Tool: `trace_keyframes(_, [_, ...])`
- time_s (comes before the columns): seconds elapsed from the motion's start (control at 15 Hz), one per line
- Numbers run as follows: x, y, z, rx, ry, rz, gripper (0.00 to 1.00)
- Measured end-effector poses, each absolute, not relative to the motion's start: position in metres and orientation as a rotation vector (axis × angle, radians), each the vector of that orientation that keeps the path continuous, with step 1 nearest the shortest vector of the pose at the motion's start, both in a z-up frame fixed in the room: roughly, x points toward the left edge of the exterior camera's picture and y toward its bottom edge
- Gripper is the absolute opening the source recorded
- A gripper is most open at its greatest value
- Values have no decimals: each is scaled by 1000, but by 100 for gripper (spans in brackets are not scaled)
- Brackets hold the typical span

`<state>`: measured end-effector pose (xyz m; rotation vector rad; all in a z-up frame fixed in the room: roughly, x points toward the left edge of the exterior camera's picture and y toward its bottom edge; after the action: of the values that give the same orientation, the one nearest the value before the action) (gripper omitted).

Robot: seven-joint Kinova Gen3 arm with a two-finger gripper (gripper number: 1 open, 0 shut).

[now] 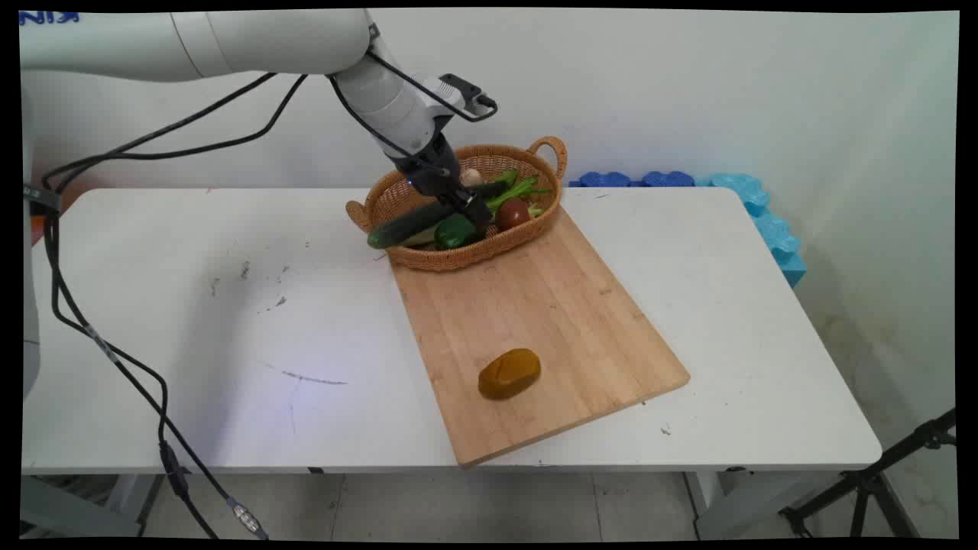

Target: Pick up the potato from the cutting board

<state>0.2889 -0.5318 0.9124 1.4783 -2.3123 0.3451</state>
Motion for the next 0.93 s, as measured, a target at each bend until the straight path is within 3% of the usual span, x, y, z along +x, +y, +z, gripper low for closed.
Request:
trace_keyframes(0.47, [273,-527,949,1410,-2254,331,100])
trace_keyframes(0.93, [236,-472,1015,1291,-2186,227,100])
